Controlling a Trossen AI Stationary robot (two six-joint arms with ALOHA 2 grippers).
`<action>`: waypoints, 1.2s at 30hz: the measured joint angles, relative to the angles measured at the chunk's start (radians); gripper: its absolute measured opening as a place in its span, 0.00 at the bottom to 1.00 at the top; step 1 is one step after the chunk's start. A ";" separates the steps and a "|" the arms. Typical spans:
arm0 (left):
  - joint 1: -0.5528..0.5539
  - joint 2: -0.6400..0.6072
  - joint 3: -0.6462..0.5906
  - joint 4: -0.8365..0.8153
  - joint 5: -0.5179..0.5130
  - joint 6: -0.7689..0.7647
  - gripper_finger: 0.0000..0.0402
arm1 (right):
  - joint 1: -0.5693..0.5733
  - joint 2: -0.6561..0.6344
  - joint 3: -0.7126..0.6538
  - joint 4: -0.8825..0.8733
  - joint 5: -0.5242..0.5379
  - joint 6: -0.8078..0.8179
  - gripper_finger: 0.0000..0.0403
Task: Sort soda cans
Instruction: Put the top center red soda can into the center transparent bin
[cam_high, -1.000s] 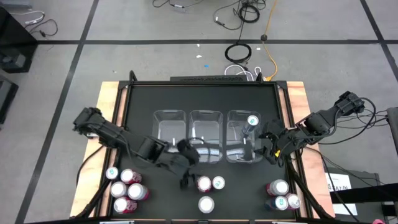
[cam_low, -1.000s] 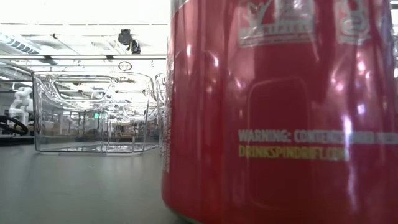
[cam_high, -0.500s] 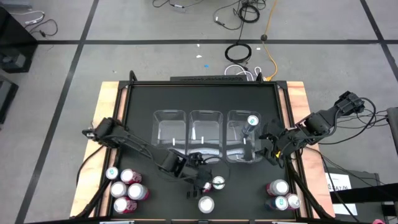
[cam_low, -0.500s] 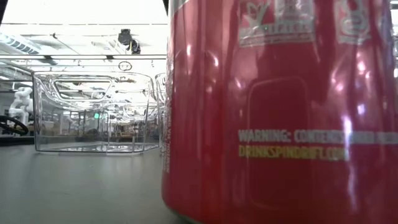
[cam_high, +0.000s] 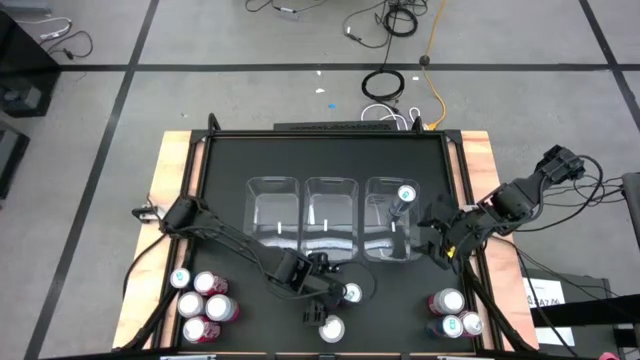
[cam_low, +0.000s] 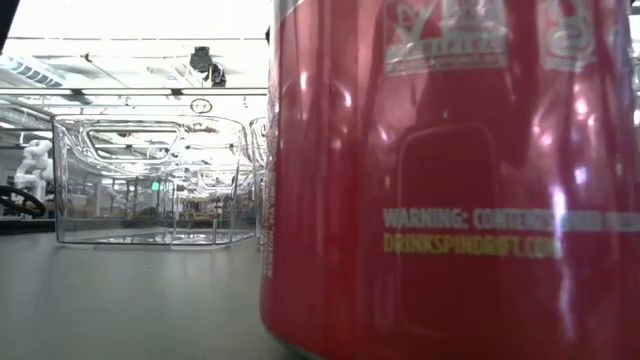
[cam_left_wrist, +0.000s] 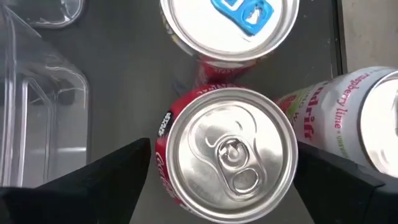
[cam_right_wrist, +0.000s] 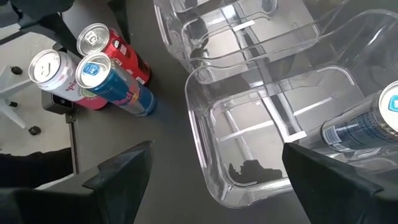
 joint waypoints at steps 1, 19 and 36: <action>0.002 0.000 0.000 0.002 0.000 0.000 0.93 | 0.002 0.000 0.000 0.000 0.000 0.000 0.87; 0.011 0.000 0.000 0.004 -0.009 -0.028 0.91 | 0.008 0.000 0.000 0.000 0.000 0.000 0.87; 0.012 0.000 0.000 0.004 -0.038 -0.029 0.83 | 0.008 0.000 0.000 0.001 0.006 -0.003 0.87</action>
